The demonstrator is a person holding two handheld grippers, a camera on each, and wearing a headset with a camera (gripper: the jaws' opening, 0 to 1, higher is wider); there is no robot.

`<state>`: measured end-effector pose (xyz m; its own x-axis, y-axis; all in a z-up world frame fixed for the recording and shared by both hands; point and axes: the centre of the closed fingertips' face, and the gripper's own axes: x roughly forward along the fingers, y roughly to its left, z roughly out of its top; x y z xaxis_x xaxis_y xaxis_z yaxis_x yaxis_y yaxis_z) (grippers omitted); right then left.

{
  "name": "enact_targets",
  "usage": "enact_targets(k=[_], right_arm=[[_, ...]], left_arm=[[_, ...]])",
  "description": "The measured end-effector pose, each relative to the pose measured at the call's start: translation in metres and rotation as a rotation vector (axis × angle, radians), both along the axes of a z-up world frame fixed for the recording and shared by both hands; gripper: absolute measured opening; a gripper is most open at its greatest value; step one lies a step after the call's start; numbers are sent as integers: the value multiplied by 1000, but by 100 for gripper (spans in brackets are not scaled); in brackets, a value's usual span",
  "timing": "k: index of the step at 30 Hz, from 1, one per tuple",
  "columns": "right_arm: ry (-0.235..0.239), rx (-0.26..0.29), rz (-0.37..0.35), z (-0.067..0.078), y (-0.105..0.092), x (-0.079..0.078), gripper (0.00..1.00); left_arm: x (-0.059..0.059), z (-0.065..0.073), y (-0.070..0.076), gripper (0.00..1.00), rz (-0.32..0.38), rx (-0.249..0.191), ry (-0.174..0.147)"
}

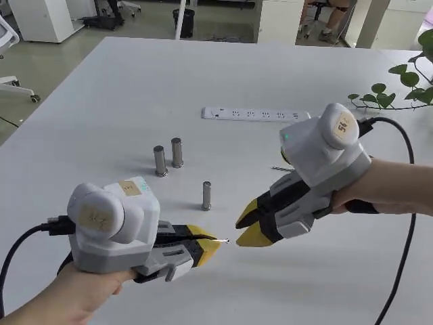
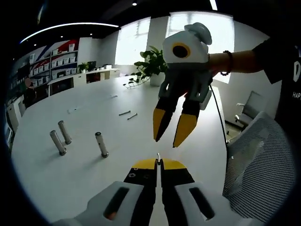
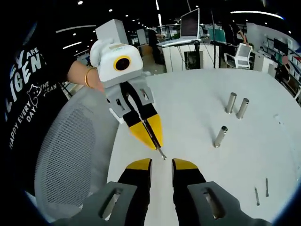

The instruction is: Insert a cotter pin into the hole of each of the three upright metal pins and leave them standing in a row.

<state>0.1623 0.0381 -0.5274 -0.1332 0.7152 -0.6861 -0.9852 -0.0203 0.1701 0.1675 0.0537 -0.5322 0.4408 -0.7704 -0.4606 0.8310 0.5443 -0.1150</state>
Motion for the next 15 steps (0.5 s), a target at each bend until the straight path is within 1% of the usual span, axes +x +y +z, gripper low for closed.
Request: enact_targets(k=[1, 3, 10, 12, 15], right_arm=[[2, 0, 8, -1, 0, -2, 12], [11, -4, 19, -3, -1, -5, 12], [46, -7, 49, -8, -4, -13, 11], [60, -9, 58, -10, -5, -16, 11], [65, -10, 67, -12, -5, -18, 10]], left_arm=[[-2, 0, -2, 0, -18, 8, -11], [-4, 1, -4, 0, -45, 14, -20], [-12, 2, -9, 0, -99, 16, -25], [-14, 4, -10, 0, -113, 10, -28], [-17, 6, -13, 0, -136, -1, -34]])
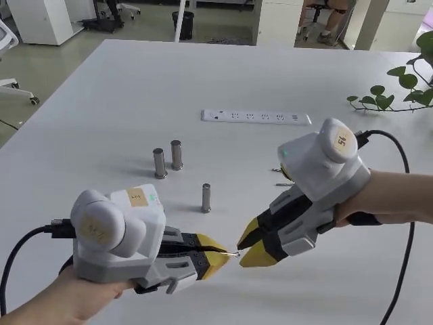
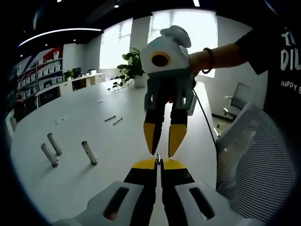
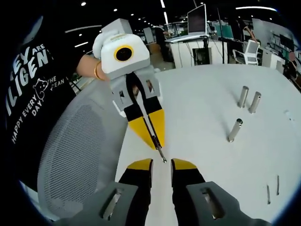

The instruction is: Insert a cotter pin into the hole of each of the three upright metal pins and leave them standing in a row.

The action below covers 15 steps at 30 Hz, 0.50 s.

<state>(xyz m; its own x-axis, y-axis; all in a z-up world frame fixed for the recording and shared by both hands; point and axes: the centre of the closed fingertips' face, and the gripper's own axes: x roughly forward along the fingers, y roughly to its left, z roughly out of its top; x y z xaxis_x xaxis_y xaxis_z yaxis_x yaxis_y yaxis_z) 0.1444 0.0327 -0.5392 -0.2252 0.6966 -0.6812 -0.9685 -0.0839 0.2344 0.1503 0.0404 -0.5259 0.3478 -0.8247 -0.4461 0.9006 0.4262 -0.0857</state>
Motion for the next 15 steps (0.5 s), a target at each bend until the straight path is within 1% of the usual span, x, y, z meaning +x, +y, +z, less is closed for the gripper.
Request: enact_targets(k=[3, 5, 8, 12, 15], right_arm=[[12, 4, 3, -1, 0, -2, 10], [23, 11, 7, 0, 1, -4, 8], [29, 15, 12, 0, 1, -5, 6], [37, 18, 16, 0, 1, -8, 3], [43, 28, 26, 0, 2, -11, 0]], left_arm=[[-3, 1, -3, 0, -20, -2, -4], [-6, 1, -4, 0, -33, -6, -4], [-8, 2, -6, 0, -45, -13, -4], [-11, 5, -7, 0, -54, -29, -8], [-11, 6, -7, 0, -55, -32, -10]])
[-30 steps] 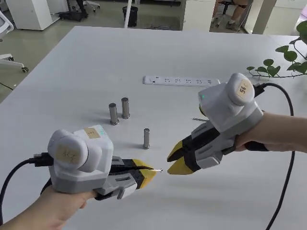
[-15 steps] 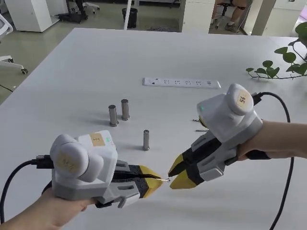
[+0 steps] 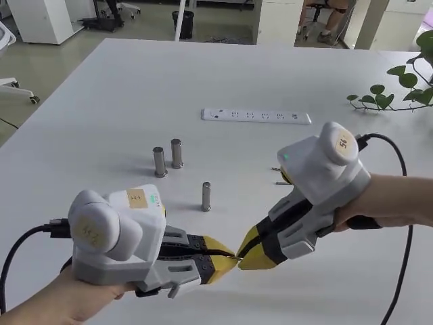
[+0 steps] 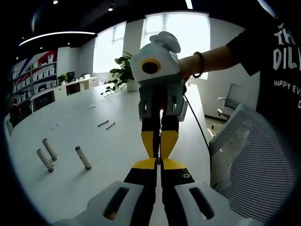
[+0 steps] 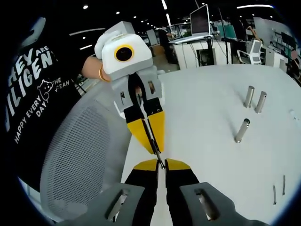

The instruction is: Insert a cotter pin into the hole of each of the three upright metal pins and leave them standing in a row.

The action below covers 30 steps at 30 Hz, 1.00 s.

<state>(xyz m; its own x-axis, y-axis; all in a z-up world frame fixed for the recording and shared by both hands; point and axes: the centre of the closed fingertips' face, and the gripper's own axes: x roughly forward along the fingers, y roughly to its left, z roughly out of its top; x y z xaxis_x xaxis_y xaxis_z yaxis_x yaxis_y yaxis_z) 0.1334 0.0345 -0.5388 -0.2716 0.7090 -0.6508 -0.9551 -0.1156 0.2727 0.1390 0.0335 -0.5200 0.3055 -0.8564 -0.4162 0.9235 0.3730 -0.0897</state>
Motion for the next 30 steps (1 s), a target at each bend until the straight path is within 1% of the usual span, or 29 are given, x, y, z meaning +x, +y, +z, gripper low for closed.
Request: enact_targets(k=[6, 9, 13, 15, 17, 18, 21, 24, 25, 28, 30], right_arm=[[-16, 1, 20, 1, 0, -2, 0], [-35, -5, 23, 2, 0, -2, 0], [-62, -10, 39, 3, 1, -2, 0], [-80, -11, 46, 3, 2, -2, 0], [-89, -14, 55, 4, 2, -3, 0], [-102, -17, 59, 4, 3, -2, 0], [-136, -27, 73, 4, 4, -1, 0], [-164, -40, 77, 4, 6, 1, 0], [-167, -42, 75, 4, 6, 1, 0], [-205, -60, 85, 2, 6, 4, 0], [-212, -65, 87, 1, 6, 5, 0]], left_arm=[[-1, -1, 1, 0, -3, 2, -1], [0, -1, 3, 0, 2, 5, -1], [0, -1, 4, 0, 11, -3, -1], [1, -1, 5, 0, 16, -2, -7], [1, -1, 5, 0, 12, 0, -13], [2, -1, 6, 0, 15, 6, -21], [3, -1, 7, 1, 21, 11, -24], [6, -2, 8, 1, 32, 16, -33], [7, -2, 9, 1, 36, 19, -36], [9, -4, 10, 2, 47, 26, -38], [11, -5, 10, 2, 51, 30, -42]])
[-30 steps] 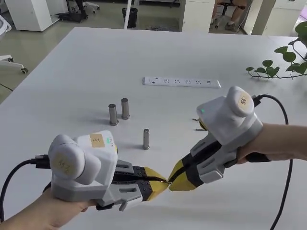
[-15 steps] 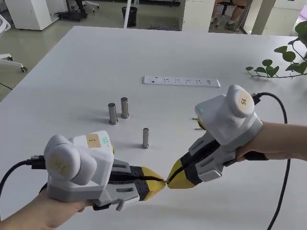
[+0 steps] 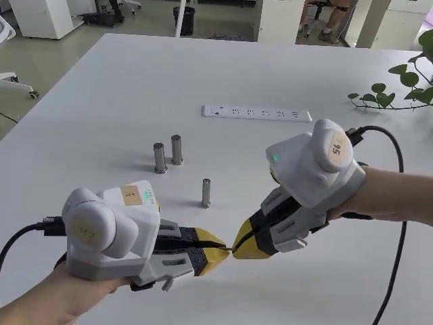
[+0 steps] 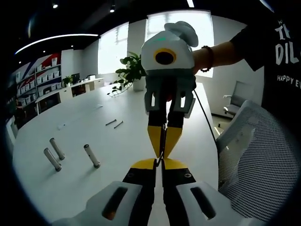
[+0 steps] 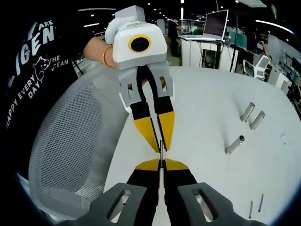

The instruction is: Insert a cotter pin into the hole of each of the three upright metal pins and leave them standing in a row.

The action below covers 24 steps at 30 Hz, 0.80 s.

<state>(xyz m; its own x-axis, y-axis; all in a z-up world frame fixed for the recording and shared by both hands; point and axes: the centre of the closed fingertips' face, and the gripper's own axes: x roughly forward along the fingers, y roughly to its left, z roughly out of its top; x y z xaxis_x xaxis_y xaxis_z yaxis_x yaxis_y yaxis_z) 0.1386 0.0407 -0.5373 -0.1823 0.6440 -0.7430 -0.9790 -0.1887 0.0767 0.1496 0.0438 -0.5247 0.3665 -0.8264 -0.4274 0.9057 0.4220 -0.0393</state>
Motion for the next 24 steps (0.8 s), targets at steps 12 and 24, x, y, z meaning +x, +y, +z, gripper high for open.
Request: enact_targets(k=[12, 24], right_arm=[[-64, -45, -39, -5, -5, 21, 0], [-146, -114, -121, -9, -10, 57, 0]], left_arm=[[14, -2, 9, 6, 88, -6, -20], [40, -5, 25, 10, 221, 3, -48]])
